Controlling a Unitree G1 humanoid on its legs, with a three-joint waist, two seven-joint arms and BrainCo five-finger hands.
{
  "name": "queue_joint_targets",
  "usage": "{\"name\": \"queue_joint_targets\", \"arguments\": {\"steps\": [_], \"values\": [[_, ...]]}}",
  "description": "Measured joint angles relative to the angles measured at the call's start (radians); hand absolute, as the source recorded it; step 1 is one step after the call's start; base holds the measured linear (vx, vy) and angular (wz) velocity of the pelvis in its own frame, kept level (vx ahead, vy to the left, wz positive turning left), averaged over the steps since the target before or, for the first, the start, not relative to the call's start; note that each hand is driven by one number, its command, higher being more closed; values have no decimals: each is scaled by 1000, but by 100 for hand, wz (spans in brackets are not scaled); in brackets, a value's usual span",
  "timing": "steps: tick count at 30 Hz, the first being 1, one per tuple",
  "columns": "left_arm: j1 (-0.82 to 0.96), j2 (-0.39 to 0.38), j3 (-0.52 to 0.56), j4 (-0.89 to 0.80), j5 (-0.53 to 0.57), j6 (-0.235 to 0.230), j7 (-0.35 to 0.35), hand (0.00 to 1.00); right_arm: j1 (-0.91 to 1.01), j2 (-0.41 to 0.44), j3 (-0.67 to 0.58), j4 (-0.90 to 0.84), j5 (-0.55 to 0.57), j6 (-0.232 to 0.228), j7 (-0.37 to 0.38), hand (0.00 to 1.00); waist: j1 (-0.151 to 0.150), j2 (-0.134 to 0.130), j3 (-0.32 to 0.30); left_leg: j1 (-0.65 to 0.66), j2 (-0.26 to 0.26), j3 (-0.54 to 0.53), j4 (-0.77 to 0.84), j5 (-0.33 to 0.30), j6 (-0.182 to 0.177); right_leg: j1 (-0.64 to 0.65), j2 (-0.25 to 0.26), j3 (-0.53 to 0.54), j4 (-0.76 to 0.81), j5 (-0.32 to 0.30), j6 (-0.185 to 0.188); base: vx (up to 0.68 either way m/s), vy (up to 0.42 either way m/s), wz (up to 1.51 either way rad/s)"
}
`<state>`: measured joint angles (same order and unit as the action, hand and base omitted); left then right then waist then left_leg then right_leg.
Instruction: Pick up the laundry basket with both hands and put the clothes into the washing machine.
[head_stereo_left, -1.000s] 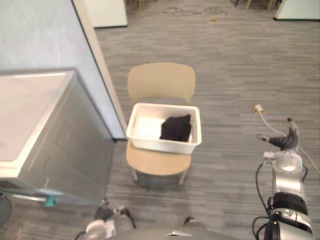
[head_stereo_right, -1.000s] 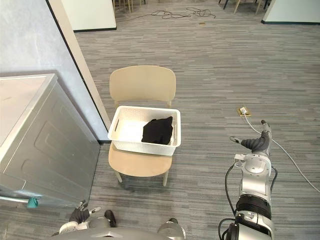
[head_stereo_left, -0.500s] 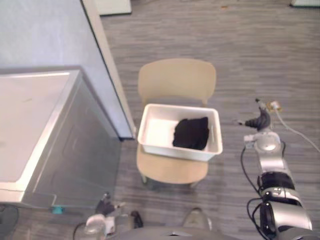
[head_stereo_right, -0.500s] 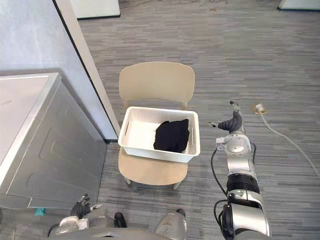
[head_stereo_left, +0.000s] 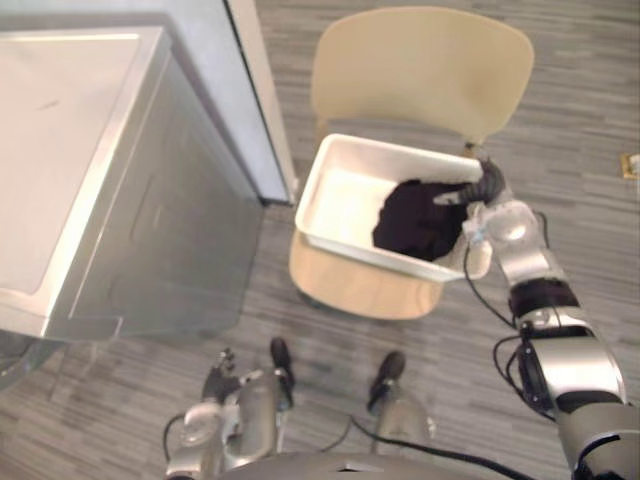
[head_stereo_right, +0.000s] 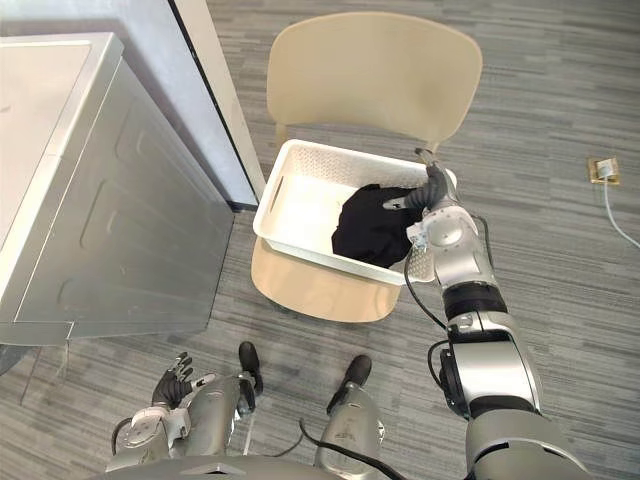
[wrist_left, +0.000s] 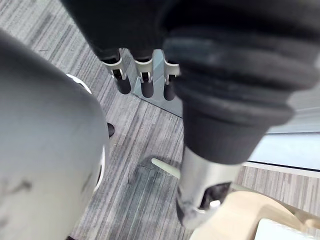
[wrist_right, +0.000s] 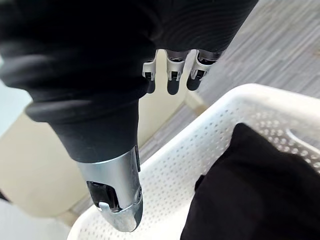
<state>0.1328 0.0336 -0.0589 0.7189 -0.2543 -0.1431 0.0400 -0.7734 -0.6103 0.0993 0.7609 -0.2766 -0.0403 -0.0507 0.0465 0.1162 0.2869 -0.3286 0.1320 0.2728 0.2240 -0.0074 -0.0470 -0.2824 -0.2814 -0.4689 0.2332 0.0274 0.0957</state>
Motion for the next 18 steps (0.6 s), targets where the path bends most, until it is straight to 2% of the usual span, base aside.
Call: {"name": "queue_joint_targets", "arguments": {"steps": [3, 7, 11, 16, 18], "values": [[-30, 2, 18, 1, -3, -2, 3, 0, -69, -1, 32, -2, -8, 0, 10, 0, 1, 0, 50, -22, 1, 1, 6, 3, 5, -8, 6, 2, -23, 24, -2, -74, 35, -2], [-57, 4, 22, 1, -10, -5, 13, 0, -121, -12, 62, 1, -40, 1, 46, 0, 5, -2, 85, -63, 4, -1, 26, 9, 12, -36, 9, -2, -33, 43, -9, -37, 11, 1], [-69, 4, 41, -1, -19, -7, 9, 0, -121, -40, 98, 2, -41, 6, 131, 0, 2, -11, 105, -85, 5, -16, 40, 10, 13, -37, 13, -17, -40, 48, -10, -10, 4, 9], [-81, 20, 57, -2, -19, -4, -6, 0, -86, -116, 136, 4, -33, 6, 234, 0, 2, -23, 136, -126, 6, -32, 52, 15, 18, -61, 14, -31, -37, 52, -15, -8, 1, 7], [-93, 31, 57, -2, -20, -2, -7, 0, -84, -118, 144, 9, -24, 6, 253, 0, 0, -28, 151, -131, 6, -32, 51, 19, 18, -67, 14, -30, -35, 54, -18, 0, 0, 0]]}}
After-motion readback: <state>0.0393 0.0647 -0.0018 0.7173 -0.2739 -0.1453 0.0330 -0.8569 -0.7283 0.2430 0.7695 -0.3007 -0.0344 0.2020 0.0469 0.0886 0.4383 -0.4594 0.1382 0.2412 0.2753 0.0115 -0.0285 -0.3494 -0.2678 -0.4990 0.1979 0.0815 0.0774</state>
